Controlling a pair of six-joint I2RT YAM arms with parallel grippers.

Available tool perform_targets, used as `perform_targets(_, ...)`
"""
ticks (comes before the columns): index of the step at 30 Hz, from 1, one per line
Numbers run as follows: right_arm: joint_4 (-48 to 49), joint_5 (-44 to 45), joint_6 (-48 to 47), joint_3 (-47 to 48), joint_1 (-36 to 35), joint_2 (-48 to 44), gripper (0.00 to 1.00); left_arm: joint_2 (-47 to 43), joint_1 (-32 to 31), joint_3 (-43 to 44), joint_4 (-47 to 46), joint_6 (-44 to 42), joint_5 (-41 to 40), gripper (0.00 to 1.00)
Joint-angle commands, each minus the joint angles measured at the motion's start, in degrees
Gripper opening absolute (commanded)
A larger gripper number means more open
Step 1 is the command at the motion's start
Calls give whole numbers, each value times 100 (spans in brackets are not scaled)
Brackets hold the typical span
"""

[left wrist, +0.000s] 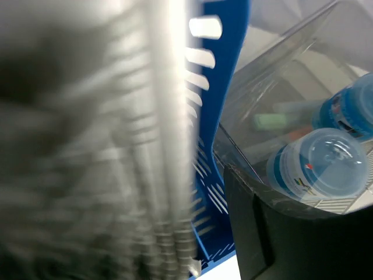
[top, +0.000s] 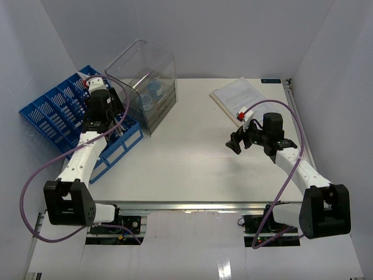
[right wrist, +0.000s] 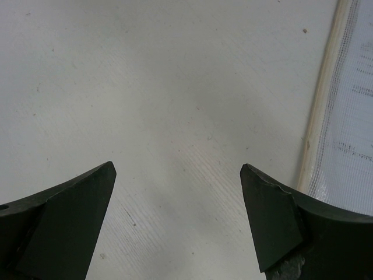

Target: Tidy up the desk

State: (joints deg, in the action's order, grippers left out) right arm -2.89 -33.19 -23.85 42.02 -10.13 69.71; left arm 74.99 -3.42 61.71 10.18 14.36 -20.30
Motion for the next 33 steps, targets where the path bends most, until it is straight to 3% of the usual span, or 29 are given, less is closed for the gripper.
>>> perform_targets(1,105,50,-105,154,27,-63,94,99,34,378,392,17,-161,47)
perform_targets(4,113,2,-104,148,28,-47,94,65,34,425,389,-50,-297,14)
perform_targets(6,113,-20,-85,157,29,-45,94,17,34,489,389,-125,-342,0)
perform_targets(14,140,-90,-50,149,20,-37,94,-456,8,396,-463,-861,-683,0)
perform_targets(21,149,-126,-50,147,20,6,94,-790,-18,-299,-1724,-1247,-980,0)
perform_targets(28,140,-114,-67,113,23,-13,94,-799,-27,-1380,-2795,-1020,-1186,0)
perform_targets(33,140,-108,-76,86,21,-37,94,-600,-27,-1609,-2820,-667,-1090,1)
